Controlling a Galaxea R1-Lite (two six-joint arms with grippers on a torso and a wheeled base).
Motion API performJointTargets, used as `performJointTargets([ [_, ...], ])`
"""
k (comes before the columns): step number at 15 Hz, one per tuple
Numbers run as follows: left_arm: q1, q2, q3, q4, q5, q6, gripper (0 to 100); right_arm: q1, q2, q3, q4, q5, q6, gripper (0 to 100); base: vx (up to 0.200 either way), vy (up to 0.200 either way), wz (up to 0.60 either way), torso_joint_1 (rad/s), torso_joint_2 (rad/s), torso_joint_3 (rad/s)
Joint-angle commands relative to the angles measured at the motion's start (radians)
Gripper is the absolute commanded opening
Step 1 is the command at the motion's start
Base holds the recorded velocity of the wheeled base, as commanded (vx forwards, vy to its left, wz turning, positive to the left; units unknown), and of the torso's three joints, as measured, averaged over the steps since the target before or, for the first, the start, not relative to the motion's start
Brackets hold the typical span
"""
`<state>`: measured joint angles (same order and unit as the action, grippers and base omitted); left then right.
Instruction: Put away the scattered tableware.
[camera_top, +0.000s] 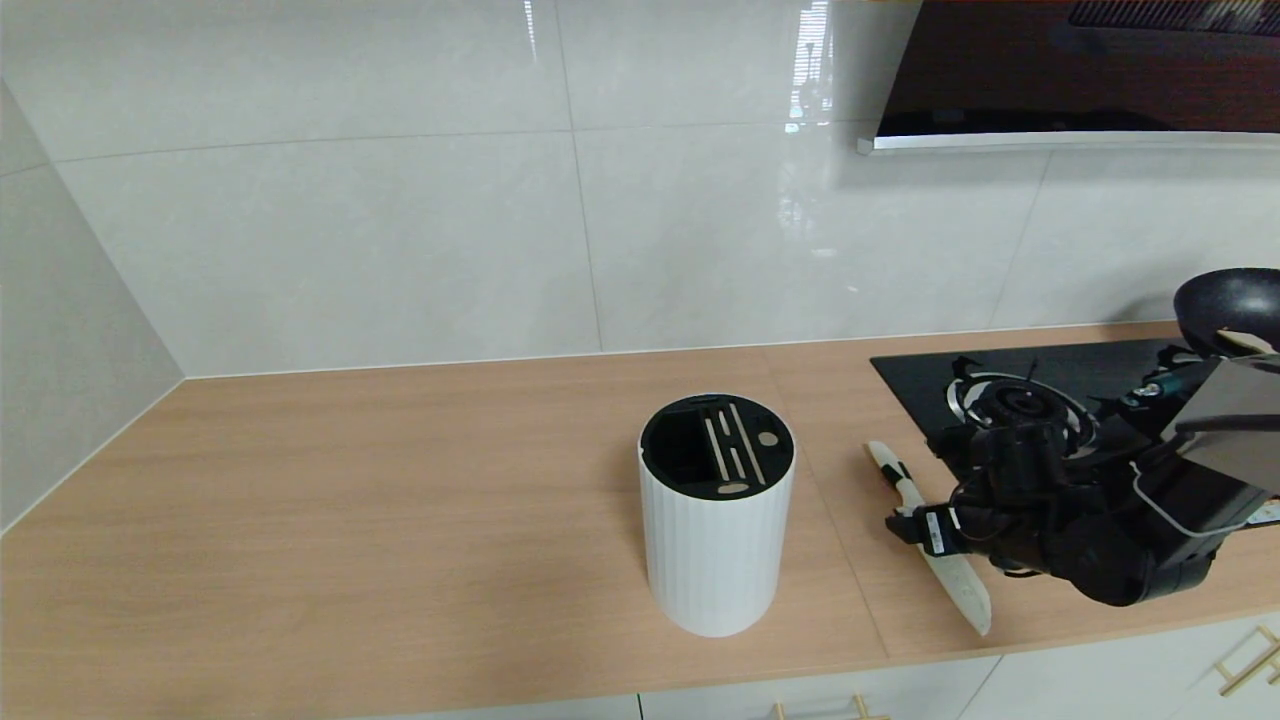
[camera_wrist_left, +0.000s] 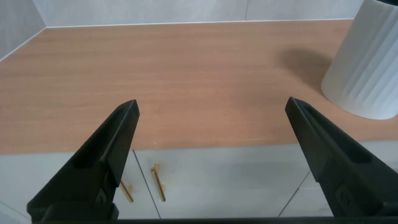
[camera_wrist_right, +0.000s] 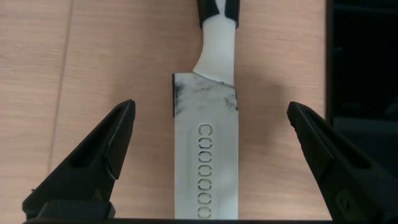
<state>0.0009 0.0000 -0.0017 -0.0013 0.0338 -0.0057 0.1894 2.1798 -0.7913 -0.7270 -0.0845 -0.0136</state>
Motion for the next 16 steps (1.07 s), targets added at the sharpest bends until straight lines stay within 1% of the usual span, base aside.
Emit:
performJointTargets([
  [1,0.001,0.002,0.000,0.000,0.000,0.000,100,-0.001,0.006,-0.005,0.000,0.000,0.000,100,0.000,0.000,0.00,0.000,0.00,0.000],
  [6,0.001,0.002,0.000,0.000,0.000,0.000,100,0.001,0.023,-0.013,-0.003,0.000,0.001,100,0.000,0.000,0.00,0.000,0.00,0.000],
  [10,0.001,0.002,0.000,0.000,0.001,0.000,100,0.002,0.028,-0.008,-0.045,0.002,0.006,100,0.000,0.000,0.00,0.000,0.00,0.000],
  [16,0.001,0.002,0.000,0.000,0.001,0.000,100,0.004,0.037,-0.011,-0.045,0.031,0.027,100,0.000,0.000,0.00,0.000,0.00,0.000],
])
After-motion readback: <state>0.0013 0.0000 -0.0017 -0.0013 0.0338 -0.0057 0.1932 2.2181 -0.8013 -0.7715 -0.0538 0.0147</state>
